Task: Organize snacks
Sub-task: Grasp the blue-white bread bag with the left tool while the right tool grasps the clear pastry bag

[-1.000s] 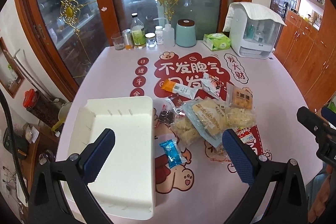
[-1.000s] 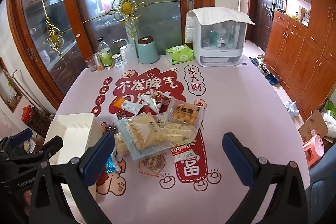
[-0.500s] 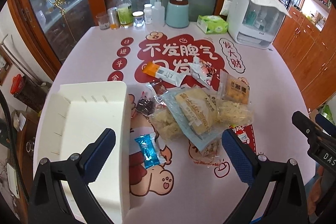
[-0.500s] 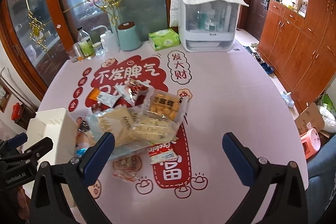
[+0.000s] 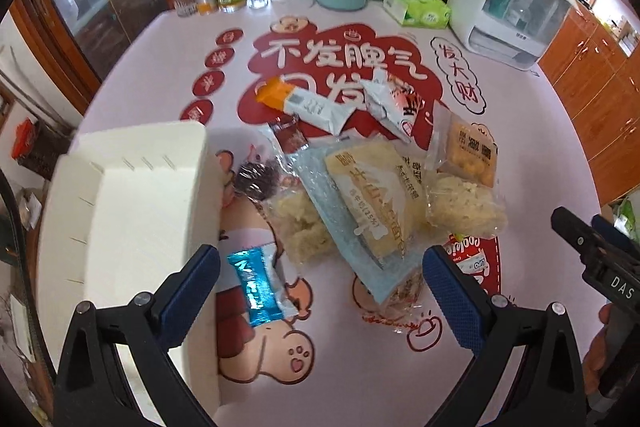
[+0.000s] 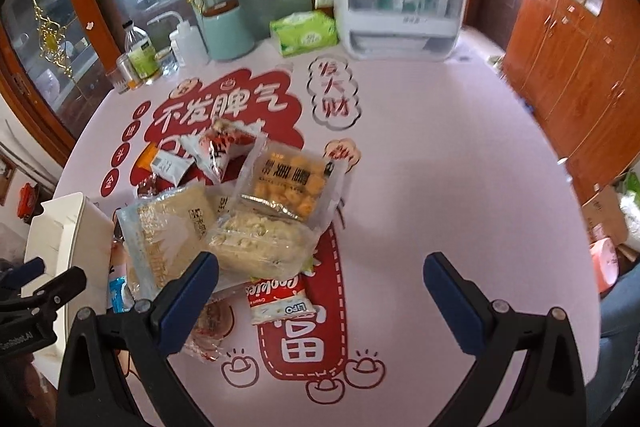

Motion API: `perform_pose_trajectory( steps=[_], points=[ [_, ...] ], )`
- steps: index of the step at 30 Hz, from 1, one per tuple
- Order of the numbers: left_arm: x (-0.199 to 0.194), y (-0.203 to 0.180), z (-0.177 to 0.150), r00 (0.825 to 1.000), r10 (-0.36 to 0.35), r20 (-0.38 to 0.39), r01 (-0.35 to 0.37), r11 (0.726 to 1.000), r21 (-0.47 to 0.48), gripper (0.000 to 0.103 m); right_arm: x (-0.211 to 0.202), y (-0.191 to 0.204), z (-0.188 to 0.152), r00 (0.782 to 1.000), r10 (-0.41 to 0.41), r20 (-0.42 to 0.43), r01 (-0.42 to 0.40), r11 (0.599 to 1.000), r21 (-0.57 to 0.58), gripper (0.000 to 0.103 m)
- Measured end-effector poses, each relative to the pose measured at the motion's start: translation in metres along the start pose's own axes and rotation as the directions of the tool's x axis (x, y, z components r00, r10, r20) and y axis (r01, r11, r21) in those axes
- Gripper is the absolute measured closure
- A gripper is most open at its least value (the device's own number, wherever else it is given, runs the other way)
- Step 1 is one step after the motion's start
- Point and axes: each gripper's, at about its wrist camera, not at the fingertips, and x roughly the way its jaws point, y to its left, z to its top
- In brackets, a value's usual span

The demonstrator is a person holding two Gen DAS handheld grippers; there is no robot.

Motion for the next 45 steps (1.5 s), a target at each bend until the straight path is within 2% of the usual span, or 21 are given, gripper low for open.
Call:
perform_pose_trajectory(
  steps=[8,19,24,29,32,34,35,37,42,45],
  points=[
    [0.045,-0.005,0.013,0.997,-0.04,-0.062,0.036,0.998,-0.059,0.002,0.05,-0.009,0.009,0.99,0.116,-0.078,-0.111,0.992,0.065,0.0],
    [0.101,0.0,0.023,0.986,-0.061,-0.156,0.035,0.986,-0.165,0.004,0.101,-0.014,0.01,0.967,0.192,-0.167,-0.175,0.978,0.11,0.0],
    [0.118,-0.003,0.027,0.979,-0.107,-0.172,0.072,0.978,-0.198,0.006,0.115,-0.015,0.009,0.948,0.258,-0.185,-0.231,0.96,0.155,0.0],
    [0.128,-0.01,0.033,0.982,-0.082,-0.168,0.052,0.983,-0.176,0.009,0.127,-0.011,0.006,0.923,0.323,-0.207,-0.284,0.938,0.197,0.004],
    [0.129,-0.013,0.036,0.984,-0.086,-0.155,0.06,0.985,-0.163,0.022,0.131,-0.009,0.003,0.896,0.394,-0.206,-0.345,0.909,0.235,0.017],
    [0.124,-0.018,0.037,0.986,-0.101,-0.132,0.083,0.988,-0.132,0.045,0.129,-0.005,0.004,0.896,0.395,-0.202,-0.351,0.909,0.224,0.031],
    [0.121,-0.021,0.038,0.988,-0.093,-0.122,0.079,0.99,-0.112,0.049,0.127,-0.003,0.004,0.897,0.397,-0.194,-0.356,0.91,0.211,0.036],
    [0.117,-0.028,0.039,0.992,-0.077,-0.102,0.07,0.995,-0.069,0.064,0.122,0.001,0.006,0.903,0.387,-0.184,-0.354,0.916,0.189,0.047],
    [0.107,-0.032,0.041,0.993,-0.088,-0.075,0.085,0.995,-0.046,0.074,0.103,0.01,0.008,0.924,0.355,-0.141,-0.339,0.932,0.126,0.059],
    [0.098,-0.029,0.037,0.993,-0.103,-0.064,0.099,0.993,-0.06,0.078,0.091,0.016,0.008,0.934,0.338,-0.116,-0.329,0.94,0.09,0.061]
  ],
)
